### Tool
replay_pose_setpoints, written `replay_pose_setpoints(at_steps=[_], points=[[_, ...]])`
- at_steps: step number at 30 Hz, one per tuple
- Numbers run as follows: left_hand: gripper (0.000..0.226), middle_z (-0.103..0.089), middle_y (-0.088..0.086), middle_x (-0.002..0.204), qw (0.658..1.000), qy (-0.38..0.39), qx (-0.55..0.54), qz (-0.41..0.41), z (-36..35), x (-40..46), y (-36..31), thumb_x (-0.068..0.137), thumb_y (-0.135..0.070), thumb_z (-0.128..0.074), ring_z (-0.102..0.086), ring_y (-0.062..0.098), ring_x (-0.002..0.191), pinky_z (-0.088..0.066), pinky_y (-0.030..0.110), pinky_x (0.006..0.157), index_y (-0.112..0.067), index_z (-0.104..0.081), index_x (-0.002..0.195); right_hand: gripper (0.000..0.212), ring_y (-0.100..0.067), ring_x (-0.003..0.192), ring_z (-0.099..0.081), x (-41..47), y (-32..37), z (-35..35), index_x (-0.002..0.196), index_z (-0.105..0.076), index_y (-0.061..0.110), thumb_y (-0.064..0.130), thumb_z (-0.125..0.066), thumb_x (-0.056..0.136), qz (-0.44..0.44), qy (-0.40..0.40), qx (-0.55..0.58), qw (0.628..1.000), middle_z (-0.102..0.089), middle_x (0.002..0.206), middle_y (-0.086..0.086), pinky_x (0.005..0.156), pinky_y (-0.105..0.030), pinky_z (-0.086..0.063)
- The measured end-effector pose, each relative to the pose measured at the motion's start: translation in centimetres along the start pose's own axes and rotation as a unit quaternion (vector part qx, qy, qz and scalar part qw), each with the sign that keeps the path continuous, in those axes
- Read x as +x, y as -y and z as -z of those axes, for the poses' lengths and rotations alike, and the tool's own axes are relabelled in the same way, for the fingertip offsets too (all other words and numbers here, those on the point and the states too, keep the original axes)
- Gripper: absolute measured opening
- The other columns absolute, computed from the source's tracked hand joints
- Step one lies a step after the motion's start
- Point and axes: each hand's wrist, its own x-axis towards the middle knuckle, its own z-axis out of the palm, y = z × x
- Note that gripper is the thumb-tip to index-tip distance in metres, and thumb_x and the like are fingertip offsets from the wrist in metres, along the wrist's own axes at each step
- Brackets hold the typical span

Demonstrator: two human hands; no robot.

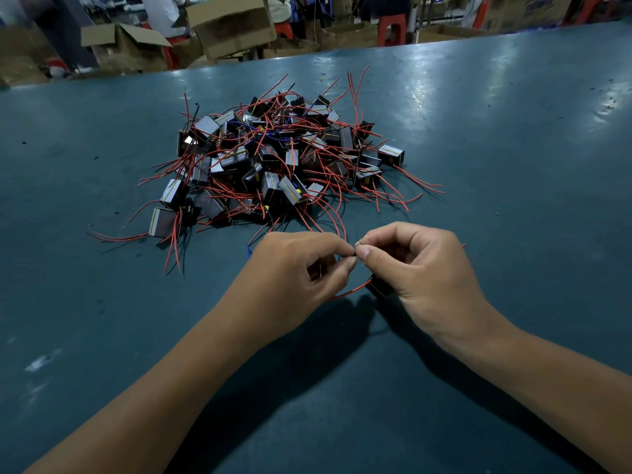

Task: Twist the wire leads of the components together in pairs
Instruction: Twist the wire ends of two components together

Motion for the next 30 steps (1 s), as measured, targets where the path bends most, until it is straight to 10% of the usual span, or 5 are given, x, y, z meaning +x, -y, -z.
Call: replay_pose_setpoints(at_steps=[10, 21, 30], points=[[0.011, -0.064, 0.000, 0.090, 0.993, -0.015, 0.106, -0.054, 1.5, 1.2, -1.1, 0.092, -0.019, -0.065, -0.061, 0.022, 0.084, -0.048, 0.047, 0.074, -0.012, -0.073, 0.092, 0.011, -0.010, 0.056, -0.051, -0.3, 0.5, 0.5, 0.078, -0.071, 0.011, 0.003, -0.071, 0.086, 0.019, 0.046, -0.027, 0.998, -0.063, 0.063, 0.001, 0.053, -0.029, -0.042], [0.020, -0.068, -0.004, 0.095, 0.976, 0.049, 0.186, -0.100, 3.1, 1.4, -1.3, 0.091, -0.033, -0.060, -0.062, 0.022, 0.088, -0.042, 0.039, 0.076, -0.019, -0.074, 0.092, 0.007, -0.015, 0.055, -0.047, -0.3, 0.8, 0.7, 0.081, -0.070, 0.006, 0.002, -0.070, 0.087, 0.013, 0.072, -0.013, 0.997, -0.059, 0.063, -0.002, 0.054, -0.035, -0.039], [0.016, -0.057, -0.012, 0.074, 0.979, 0.189, -0.011, 0.078, 3.1, 2.8, -1.4, 0.096, -0.032, -0.061, -0.051, 0.008, 0.070, -0.044, 0.028, 0.065, -0.027, -0.060, 0.080, 0.010, -0.018, 0.061, -0.054, -0.7, 1.2, 0.6, 0.081, -0.072, 0.011, 0.002, -0.072, 0.085, 0.072, 0.074, -0.099, 0.990, -0.066, 0.076, -0.007, 0.057, -0.024, -0.044]])
